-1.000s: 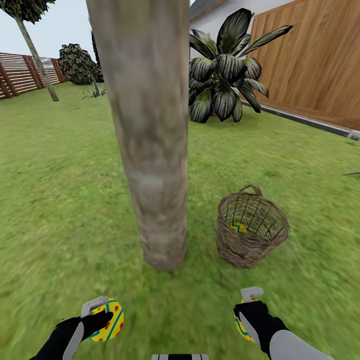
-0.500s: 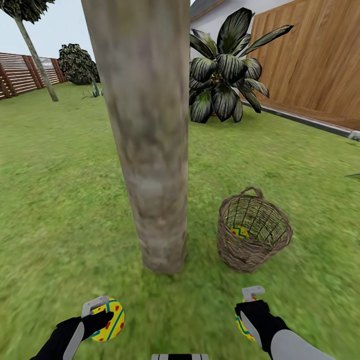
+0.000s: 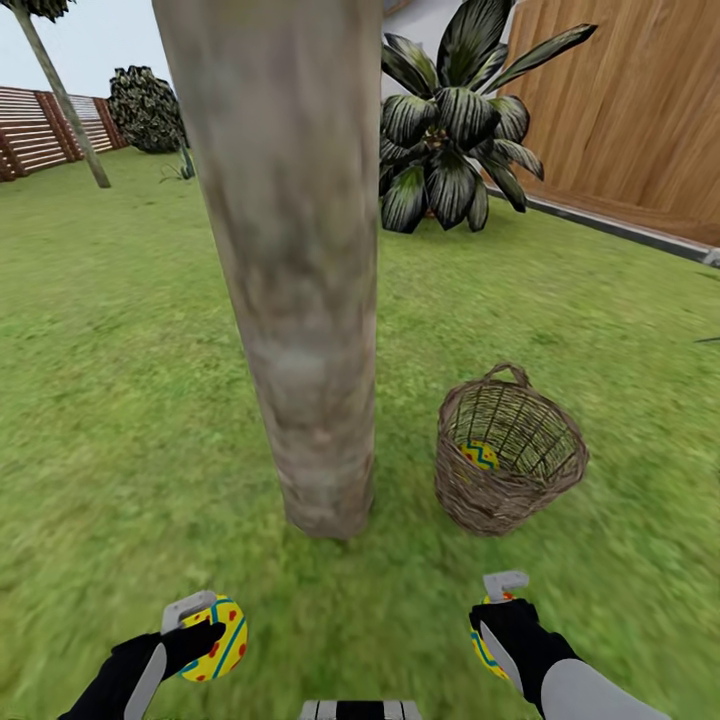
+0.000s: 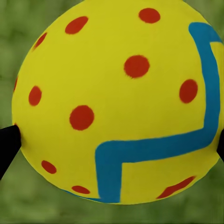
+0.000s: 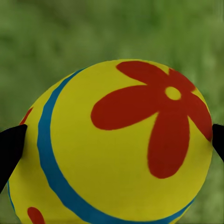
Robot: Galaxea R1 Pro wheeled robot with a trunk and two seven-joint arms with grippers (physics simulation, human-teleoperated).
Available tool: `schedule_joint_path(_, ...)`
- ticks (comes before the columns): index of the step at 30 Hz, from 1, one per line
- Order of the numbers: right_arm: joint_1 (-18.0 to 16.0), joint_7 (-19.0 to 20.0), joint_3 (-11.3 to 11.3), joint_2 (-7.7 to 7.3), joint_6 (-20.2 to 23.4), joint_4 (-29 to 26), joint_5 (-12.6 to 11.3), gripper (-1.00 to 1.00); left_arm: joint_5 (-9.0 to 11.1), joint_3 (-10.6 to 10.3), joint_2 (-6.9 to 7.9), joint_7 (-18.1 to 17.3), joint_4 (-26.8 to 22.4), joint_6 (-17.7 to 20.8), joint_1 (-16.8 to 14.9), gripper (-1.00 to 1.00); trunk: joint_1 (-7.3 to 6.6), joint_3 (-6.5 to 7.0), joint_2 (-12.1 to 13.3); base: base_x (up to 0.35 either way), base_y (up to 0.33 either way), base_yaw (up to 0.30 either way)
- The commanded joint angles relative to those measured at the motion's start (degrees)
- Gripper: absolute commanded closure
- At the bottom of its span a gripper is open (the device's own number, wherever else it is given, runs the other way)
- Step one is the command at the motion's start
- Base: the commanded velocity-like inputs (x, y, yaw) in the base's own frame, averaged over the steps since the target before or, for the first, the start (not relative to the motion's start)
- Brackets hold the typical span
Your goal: Take the three Easter eggs out of the wicker basket on the lawn in the garden, then place them on the lawn next to a single tree (choose any tree) so that all three eggs are next to the same tree and none are left in the basket.
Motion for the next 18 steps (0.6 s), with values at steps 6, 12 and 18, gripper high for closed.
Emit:
schedule_joint_path(6, 0.0, -0.3, 0.4, -0.04, 0.4, -0.1, -0.3, 1.00, 0.4, 0.2, -0.02, -0.2, -0.1, 0.4, 0.0, 1.00, 0.14, -1.38, -0.1, 0.000, 0.000, 0.000)
schedule_joint_path(12, 0.0, -0.3, 0.3, -0.05, -0.4, -2.3, -0.4, 1.00, 0.4, 0.2, -0.02, -0.2, -0.2, 0.4, 0.0, 1.00, 0.27, -2.49, -0.2, 0.000, 0.000, 0.000)
schedule_joint_path(18, 0.0, -0.3, 0.3, -0.08, -0.4, -2.3, -0.5, 1.00, 0.4, 0.2, 0.04, -0.2, -0.2, 0.5, 0.0, 1.00, 0.42, -3.82, -0.2, 0.000, 0.000, 0.000)
